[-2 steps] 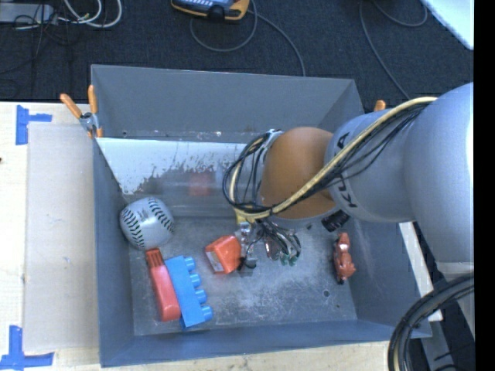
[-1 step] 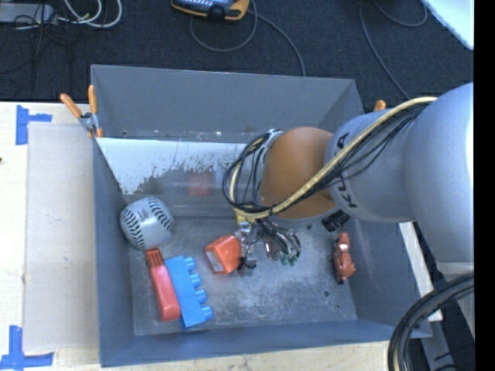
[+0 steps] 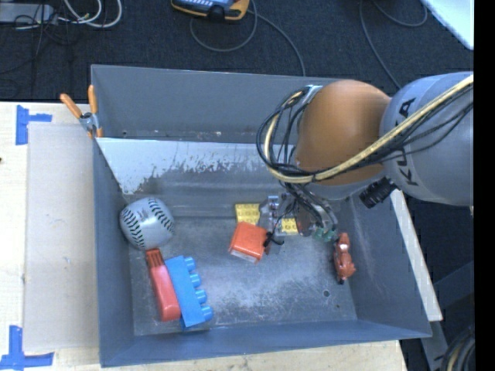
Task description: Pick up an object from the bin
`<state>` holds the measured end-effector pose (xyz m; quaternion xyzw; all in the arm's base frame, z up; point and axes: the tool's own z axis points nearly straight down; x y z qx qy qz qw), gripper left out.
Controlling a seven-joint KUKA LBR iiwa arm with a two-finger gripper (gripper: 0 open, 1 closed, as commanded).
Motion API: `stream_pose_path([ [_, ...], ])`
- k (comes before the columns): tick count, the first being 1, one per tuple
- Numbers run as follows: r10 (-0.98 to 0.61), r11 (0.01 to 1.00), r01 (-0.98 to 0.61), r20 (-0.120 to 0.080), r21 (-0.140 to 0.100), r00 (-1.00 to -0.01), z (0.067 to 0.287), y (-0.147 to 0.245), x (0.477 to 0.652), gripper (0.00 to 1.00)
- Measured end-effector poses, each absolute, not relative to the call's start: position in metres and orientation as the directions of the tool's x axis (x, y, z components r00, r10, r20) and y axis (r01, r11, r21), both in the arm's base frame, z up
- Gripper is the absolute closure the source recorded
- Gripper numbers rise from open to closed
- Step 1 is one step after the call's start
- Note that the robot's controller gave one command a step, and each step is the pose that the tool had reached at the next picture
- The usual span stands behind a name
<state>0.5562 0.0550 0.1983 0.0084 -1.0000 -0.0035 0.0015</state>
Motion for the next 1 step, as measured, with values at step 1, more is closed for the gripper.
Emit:
stream_pose_path([
  [1,-0.016,1.0,-0.016,0.004,0.007,-1.0,0.1982,0.0548,0.556,1.0],
])
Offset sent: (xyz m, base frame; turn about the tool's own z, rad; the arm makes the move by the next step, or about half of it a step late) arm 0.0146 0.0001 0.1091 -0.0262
